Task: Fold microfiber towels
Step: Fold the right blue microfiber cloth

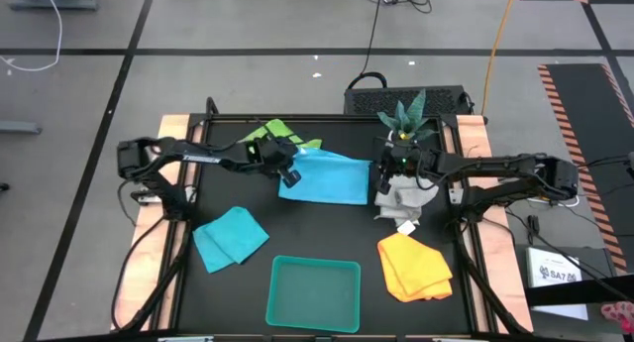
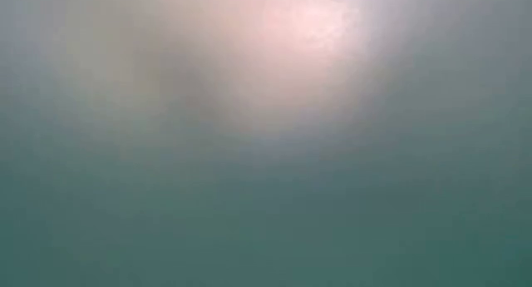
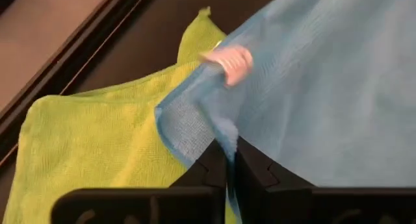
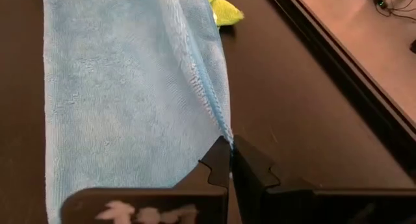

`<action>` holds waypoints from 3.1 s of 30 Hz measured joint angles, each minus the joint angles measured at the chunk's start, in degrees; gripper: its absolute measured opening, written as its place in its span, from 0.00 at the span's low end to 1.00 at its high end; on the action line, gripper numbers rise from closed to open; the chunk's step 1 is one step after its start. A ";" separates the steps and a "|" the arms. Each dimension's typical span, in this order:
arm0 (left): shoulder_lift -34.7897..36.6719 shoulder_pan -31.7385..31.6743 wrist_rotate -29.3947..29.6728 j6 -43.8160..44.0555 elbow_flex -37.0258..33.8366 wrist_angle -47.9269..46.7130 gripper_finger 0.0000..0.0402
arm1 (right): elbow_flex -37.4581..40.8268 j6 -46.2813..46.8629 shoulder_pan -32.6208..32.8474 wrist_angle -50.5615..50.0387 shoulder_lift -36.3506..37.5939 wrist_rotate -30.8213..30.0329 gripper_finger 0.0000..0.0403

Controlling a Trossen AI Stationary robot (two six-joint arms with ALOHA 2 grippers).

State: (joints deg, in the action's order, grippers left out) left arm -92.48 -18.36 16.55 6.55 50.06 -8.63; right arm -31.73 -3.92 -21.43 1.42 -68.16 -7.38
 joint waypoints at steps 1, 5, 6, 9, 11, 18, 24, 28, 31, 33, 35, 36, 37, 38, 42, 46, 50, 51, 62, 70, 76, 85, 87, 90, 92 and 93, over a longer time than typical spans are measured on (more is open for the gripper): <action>-0.74 -0.03 0.33 -1.30 0.00 1.26 0.08 | 0.00 -0.02 -0.10 -0.26 0.00 -0.04 0.01; -2.08 0.01 4.30 -5.61 0.00 3.70 0.16 | 0.00 0.00 -0.50 -1.48 0.00 -1.65 0.09; -2.07 0.01 6.10 -6.66 0.00 3.85 0.19 | 0.00 0.15 -0.51 -1.73 0.00 -2.66 0.12; -1.99 0.00 11.79 -8.95 0.00 4.26 0.25 | 0.00 0.23 -0.65 -2.09 0.00 -5.22 0.20; -1.60 -0.08 14.34 -9.54 0.00 4.10 0.30 | 0.00 0.34 -0.63 -2.15 0.00 -6.63 0.26; -0.90 0.45 9.91 -7.16 0.00 4.15 0.36 | 0.00 6.17 1.03 -1.18 0.00 2.54 0.36; -0.99 1.56 9.01 -6.04 0.00 4.04 0.36 | 0.00 9.64 8.18 -3.06 0.00 6.00 0.32; -0.63 1.64 10.60 -7.08 0.05 4.28 0.36 | 0.00 10.82 10.79 -3.94 -0.02 4.43 0.31; -0.40 0.88 12.98 -8.17 1.44 4.28 0.36 | 0.00 10.32 10.81 -1.94 -0.02 4.19 0.31; -0.40 -0.06 12.75 -8.58 2.78 3.38 0.36 | 0.00 9.75 10.38 -0.50 -0.02 4.26 0.31; -0.40 -1.39 9.51 -9.91 4.31 2.30 0.36 | 0.00 9.35 9.79 0.54 -0.02 4.24 0.31; -0.40 -2.25 7.05 -10.18 5.13 1.40 0.36 | 0.00 9.33 9.42 0.94 -0.02 4.18 0.31; -0.40 -3.21 4.25 -10.07 5.88 0.31 0.36 | 0.00 9.34 8.99 1.13 0.00 4.03 0.31; -0.40 -4.30 1.44 -9.39 6.72 -1.33 0.36 | 0.00 9.56 8.59 1.26 0.00 3.58 0.31; -0.40 -8.87 -7.57 -4.50 11.87 -12.01 0.36 | 0.00 11.73 6.23 0.87 0.00 2.97 0.31; -0.40 -12.76 -17.64 -2.74 17.41 -22.00 0.36 | -1.42 16.01 3.81 0.32 0.00 5.04 0.31; -0.40 -14.85 -25.35 -2.56 22.44 -26.60 0.36 | -4.53 20.66 0.96 0.52 0.00 8.39 0.31; -0.40 -15.25 -26.91 -2.54 23.43 -27.07 0.36 | -5.27 21.28 0.27 0.49 0.00 9.07 0.31; -1.34 -15.20 -31.90 4.92 24.13 -27.32 0.36 | -9.16 20.70 -4.02 -3.53 0.02 15.37 0.31; -5.74 -14.20 -30.53 7.75 24.04 -27.25 0.36 | -9.16 19.62 -4.87 -3.57 0.02 19.65 0.31; -5.82 -16.00 -30.06 7.88 24.04 -27.20 0.36 | -9.16 20.42 -4.90 -3.42 0.02 19.61 0.31; -5.82 -17.26 -30.00 8.80 24.04 -27.20 0.36 | -9.16 22.21 -4.90 -3.26 0.02 19.50 0.31; -5.82 -17.21 -29.68 8.82 24.04 -27.20 0.36 | -9.16 23.07 -4.90 -2.94 0.02 19.48 0.31; -6.40 -16.82 -26.51 8.84 24.07 -27.08 0.36 | -9.16 24.29 -4.90 -2.94 0.02 19.45 0.31; -7.00 -16.87 -25.52 8.87 24.06 -27.80 0.36 | -9.16 24.88 -4.90 -2.93 0.02 19.45 0.31; -7.50 -16.92 -25.51 8.89 24.04 -27.95 0.36 | -9.16 25.34 -4.90 -2.94 0.02 19.44 0.31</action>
State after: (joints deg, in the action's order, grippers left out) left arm -99.98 -35.28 -8.96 15.44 74.11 -36.58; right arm -40.88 21.41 -26.33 -1.52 -68.14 12.06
